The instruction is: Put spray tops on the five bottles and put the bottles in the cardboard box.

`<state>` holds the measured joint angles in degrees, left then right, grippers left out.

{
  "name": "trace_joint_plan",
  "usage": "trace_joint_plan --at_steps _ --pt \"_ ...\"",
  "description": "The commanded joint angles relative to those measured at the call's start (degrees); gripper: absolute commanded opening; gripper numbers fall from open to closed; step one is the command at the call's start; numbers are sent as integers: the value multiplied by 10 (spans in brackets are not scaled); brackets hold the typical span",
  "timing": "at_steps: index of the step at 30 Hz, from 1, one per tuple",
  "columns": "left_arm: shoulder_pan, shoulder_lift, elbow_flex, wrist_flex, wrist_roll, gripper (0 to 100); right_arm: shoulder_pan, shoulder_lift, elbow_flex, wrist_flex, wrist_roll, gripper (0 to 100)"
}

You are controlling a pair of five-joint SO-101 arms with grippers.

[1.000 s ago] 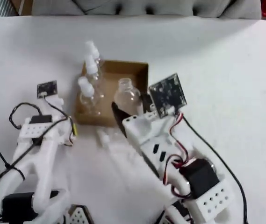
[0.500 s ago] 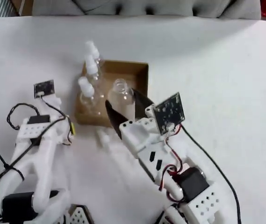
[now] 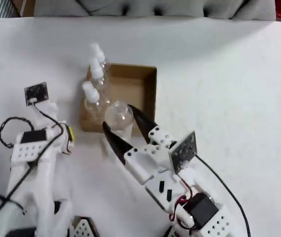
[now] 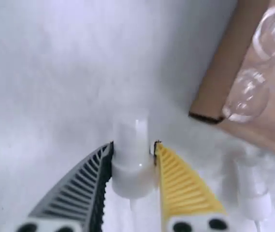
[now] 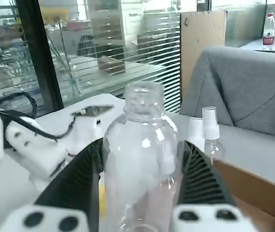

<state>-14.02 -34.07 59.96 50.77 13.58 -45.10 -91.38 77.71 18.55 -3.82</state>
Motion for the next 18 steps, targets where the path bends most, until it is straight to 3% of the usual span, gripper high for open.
trace_joint_plan --at_steps 1,12,18 --pt "-7 -111 10 -1 -3 20 -2 -30 8 -15 -2 15" --pt "-5 -374 11 -10 -3 20 -10 -95 68 -12 1 15" --pt "-4 -484 12 -135 0 20 -61 -102 85 -12 1 15"
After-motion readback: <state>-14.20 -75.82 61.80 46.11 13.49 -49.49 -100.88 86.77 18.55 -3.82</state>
